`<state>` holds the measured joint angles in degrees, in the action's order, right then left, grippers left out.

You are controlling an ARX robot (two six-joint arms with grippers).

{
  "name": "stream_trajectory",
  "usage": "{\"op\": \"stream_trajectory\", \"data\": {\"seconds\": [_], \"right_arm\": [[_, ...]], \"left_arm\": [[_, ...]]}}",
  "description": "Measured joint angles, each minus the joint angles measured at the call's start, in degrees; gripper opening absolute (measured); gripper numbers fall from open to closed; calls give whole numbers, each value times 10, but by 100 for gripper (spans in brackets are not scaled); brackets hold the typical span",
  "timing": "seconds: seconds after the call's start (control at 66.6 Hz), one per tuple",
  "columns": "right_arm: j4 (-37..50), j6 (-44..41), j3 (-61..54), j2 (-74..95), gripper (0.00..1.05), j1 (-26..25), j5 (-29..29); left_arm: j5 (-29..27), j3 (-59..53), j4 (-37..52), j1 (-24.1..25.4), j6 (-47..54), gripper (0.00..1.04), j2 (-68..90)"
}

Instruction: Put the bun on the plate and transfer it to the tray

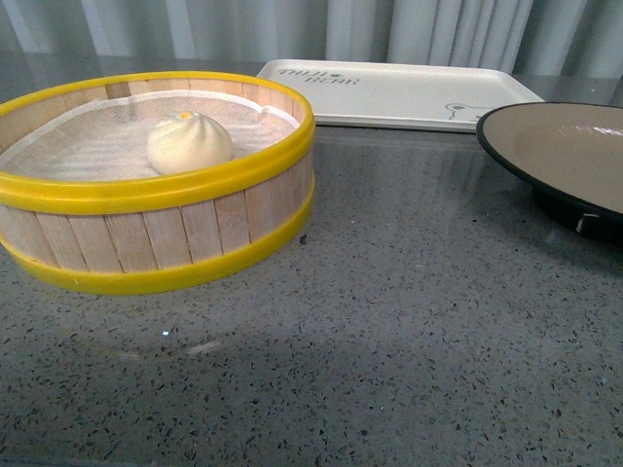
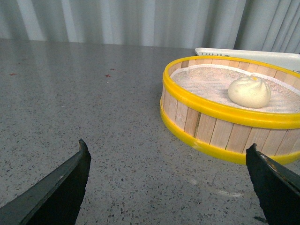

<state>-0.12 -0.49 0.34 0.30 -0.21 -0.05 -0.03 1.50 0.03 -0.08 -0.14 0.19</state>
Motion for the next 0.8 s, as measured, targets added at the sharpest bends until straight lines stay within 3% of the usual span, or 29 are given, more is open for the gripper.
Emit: {"op": "stream_trajectory", "data": {"seconds": [0.796], "right_arm": [[0,0,0,0,96,0,0]], "left_arm": [[0,0,0,0,0,98,0]]}}
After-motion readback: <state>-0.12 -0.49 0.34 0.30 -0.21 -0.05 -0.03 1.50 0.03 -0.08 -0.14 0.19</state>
